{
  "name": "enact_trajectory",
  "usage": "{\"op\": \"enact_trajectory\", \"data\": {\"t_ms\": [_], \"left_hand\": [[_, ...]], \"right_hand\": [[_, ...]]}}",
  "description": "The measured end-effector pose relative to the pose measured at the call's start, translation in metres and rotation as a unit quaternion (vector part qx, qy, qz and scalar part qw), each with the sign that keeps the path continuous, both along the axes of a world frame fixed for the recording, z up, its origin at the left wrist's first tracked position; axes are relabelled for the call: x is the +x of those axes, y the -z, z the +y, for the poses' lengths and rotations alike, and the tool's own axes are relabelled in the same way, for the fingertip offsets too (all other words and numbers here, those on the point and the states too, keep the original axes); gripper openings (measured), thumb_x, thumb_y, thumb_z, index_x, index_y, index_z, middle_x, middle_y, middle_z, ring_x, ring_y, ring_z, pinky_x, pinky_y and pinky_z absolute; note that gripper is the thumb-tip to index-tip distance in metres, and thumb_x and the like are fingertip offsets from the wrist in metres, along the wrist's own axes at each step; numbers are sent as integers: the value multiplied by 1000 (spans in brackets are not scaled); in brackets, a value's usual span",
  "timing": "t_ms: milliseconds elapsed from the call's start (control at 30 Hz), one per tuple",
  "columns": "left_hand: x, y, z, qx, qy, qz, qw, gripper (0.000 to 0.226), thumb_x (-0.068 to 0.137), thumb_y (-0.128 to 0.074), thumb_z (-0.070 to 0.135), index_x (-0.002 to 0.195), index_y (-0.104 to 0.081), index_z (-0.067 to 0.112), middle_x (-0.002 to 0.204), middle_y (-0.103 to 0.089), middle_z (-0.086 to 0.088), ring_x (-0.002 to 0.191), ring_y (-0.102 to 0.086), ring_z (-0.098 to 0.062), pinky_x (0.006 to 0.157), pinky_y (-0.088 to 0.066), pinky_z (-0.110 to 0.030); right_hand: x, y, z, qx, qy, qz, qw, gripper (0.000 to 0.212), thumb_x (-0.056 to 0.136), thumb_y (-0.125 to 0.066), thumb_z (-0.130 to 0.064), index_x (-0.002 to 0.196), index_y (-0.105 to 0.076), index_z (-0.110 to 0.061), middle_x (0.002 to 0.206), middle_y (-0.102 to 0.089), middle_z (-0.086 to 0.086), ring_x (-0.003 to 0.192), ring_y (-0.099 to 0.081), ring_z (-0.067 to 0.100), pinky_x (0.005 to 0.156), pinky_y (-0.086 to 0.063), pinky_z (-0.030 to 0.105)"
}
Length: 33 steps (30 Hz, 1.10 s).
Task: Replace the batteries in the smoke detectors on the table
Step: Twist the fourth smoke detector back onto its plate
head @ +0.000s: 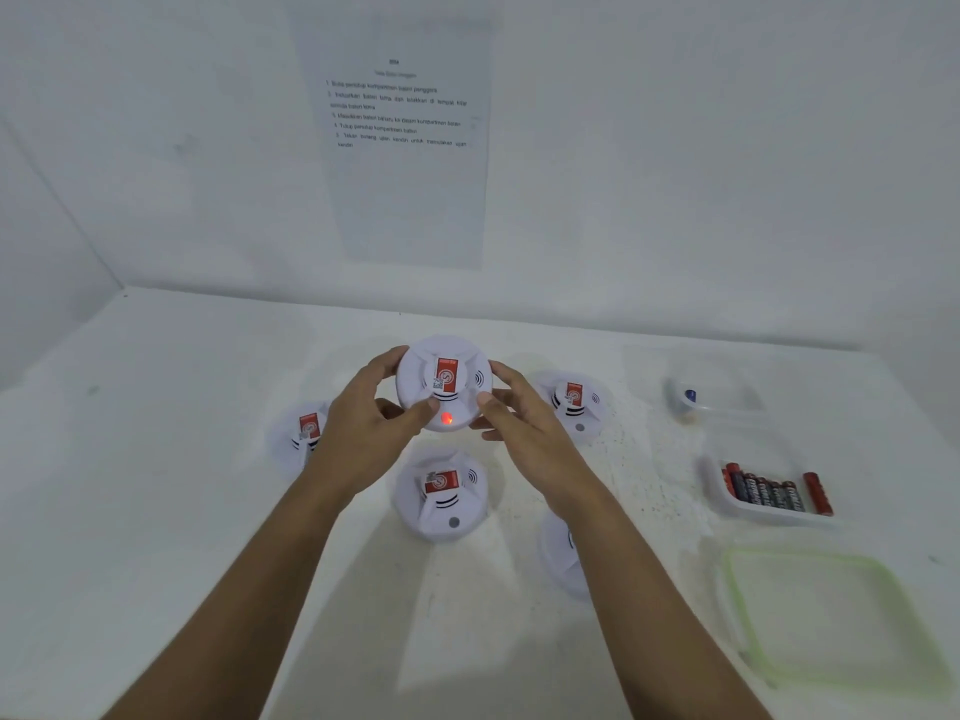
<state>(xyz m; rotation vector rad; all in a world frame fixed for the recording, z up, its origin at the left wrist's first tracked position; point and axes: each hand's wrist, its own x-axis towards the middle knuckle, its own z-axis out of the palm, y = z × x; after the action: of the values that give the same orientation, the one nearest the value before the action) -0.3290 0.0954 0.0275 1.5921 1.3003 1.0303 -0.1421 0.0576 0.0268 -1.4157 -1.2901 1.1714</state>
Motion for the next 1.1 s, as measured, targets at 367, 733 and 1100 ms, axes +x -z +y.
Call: {"op": "enact_trajectory", "data": {"t_ms": [367,733,1100], "left_hand": [[-8,5,24,7,14,20,1000,54,85,-74,27,134,-51,33,126,-60,16,78,-69,-18,76,-58,-32],[-4,10,43,24,7,51,998,50,86,-73,28,131,-54,31,119,-62,17,81,-65,-9,73,-52,-19],[18,36,78,-14,14,210,977,23,91,-62,29,91,-59,6,84,-62,-3,78,-53,-23,61,-36,-27]], "right_hand": [[-10,2,17,-9,13,-2,1000,33,102,-53,-39,134,-46,-45,124,-64,-9,105,-66,8,102,-52,39],[-13,7,33,-13,31,-26,999,29,105,-50,-34,130,-47,-47,121,-60,-21,106,-61,-2,97,-50,29],[-29,27,84,-120,34,-187,974,42,95,-47,-38,132,-51,-18,131,-46,11,128,-43,33,109,-38,50]]}}
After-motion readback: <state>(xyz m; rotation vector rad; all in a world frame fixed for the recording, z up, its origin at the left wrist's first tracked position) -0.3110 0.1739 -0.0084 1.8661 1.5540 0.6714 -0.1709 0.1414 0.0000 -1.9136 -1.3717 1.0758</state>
